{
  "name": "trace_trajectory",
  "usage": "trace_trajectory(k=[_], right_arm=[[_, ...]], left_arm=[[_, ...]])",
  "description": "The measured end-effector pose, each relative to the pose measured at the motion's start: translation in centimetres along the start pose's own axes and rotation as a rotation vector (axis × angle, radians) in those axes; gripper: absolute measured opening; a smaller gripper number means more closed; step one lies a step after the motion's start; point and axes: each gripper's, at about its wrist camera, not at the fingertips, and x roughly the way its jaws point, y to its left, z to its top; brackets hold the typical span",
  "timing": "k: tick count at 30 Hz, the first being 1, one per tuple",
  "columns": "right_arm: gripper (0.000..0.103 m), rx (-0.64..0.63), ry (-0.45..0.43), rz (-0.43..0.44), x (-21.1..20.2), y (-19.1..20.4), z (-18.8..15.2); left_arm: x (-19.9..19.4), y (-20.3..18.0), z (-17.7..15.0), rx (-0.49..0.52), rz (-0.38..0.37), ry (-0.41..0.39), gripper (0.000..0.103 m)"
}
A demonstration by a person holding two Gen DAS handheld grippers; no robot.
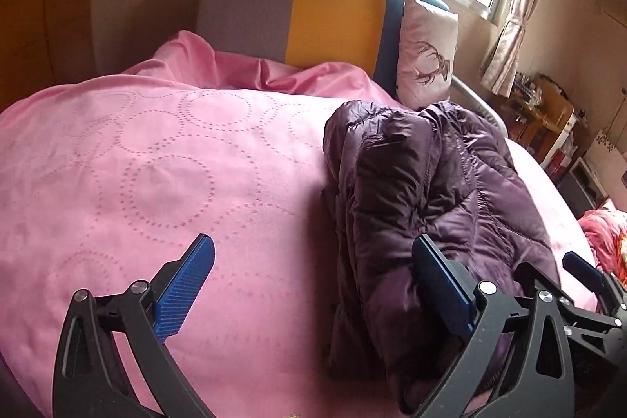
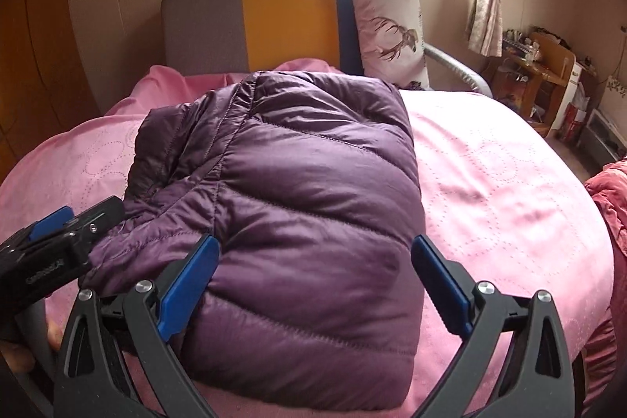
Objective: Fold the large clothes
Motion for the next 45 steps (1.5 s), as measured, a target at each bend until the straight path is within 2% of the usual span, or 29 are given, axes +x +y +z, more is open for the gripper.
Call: trace_trajectory(k=[7, 12, 15, 17, 24, 30, 35, 45], right_arm=[[0.101, 0.008, -0.05, -0.049, -3.1, 1.0, -2.7], [0.101, 0.034, -0.079, -0.1, -5.2, 1.5, -4.4], [0.101, 0.052, -0.121, -0.152, -6.7, 2.0, -5.5], [0.101, 0.055, -0.152, -0.179, -7.6, 2.6, -6.1], [0.101, 0.075, -0.135, -0.214, -8.5, 3.4, -6.8], [0.101, 0.097, -0.079, -0.207, -8.1, 3.7, -7.1], [0.101, 0.106, -0.1, -0.227, -9.1, 3.9, -6.4], [0.101, 0.076, -0.114, -0.212, -9.4, 4.8, -8.1]], left_arm=[[-2.8, 0.2, -1.7, 0.016, 0.038, -0.038, 0.1], [-3.9, 0.2, -3.4, 0.051, 0.13, -0.043, 0.1], [-4.8, 0.4, -4.3, 0.063, 0.153, -0.06, 0.1], [-5.6, 0.5, -5.0, 0.062, 0.152, -0.075, 0.1], [-7.2, 0.4, -5.9, 0.045, 0.136, -0.097, 0.1], [-7.9, 0.6, -6.3, 0.034, 0.145, -0.101, 0.1], [-8.6, 0.6, -6.5, 0.016, 0.141, -0.126, 0.1], [-8.6, -0.1, -7.4, 0.045, 0.148, -0.106, 0.1]])
